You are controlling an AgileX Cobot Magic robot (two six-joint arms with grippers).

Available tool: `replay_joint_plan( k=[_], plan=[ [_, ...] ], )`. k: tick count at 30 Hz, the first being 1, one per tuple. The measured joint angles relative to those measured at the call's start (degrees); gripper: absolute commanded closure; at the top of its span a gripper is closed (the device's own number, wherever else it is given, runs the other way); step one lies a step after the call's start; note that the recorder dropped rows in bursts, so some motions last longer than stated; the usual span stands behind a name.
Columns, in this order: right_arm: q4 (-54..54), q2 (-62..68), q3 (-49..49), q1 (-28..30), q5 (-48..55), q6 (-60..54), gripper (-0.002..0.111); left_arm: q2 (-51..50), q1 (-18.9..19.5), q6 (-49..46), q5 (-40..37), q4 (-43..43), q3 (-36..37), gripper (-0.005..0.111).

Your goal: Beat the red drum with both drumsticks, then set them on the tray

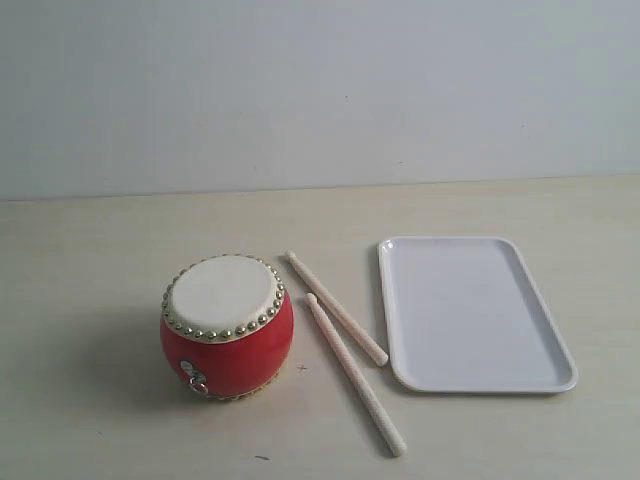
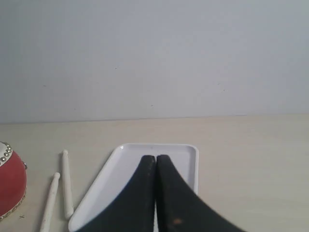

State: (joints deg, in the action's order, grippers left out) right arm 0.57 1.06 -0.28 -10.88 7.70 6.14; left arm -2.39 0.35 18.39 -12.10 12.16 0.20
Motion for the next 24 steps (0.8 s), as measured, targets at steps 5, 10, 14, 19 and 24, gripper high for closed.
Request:
replay_joint_plan(
  k=[5, 10, 14, 19, 24],
  plan=[
    [0.00, 0.00, 0.00, 0.00, 0.00, 0.00, 0.108, 0.00, 0.00, 0.00, 0.00, 0.00, 0.00, 0.092],
    [0.00, 0.00, 0.00, 0.00, 0.00, 0.00, 0.108, 0.00, 0.00, 0.00, 0.00, 0.00, 0.00, 0.092],
    [0.00, 0.00, 0.00, 0.00, 0.00, 0.00, 0.108, 0.00, 0.00, 0.00, 0.00, 0.00, 0.00, 0.092],
    [0.00, 0.00, 0.00, 0.00, 0.00, 0.00, 0.108, 0.00, 0.00, 0.00, 0.00, 0.00, 0.00, 0.092],
    [0.45, 0.00, 0.00, 0.00, 0.00, -0.82, 0.108, 0.00, 0.00, 0.00, 0.00, 0.00, 0.00, 0.092]
  ],
)
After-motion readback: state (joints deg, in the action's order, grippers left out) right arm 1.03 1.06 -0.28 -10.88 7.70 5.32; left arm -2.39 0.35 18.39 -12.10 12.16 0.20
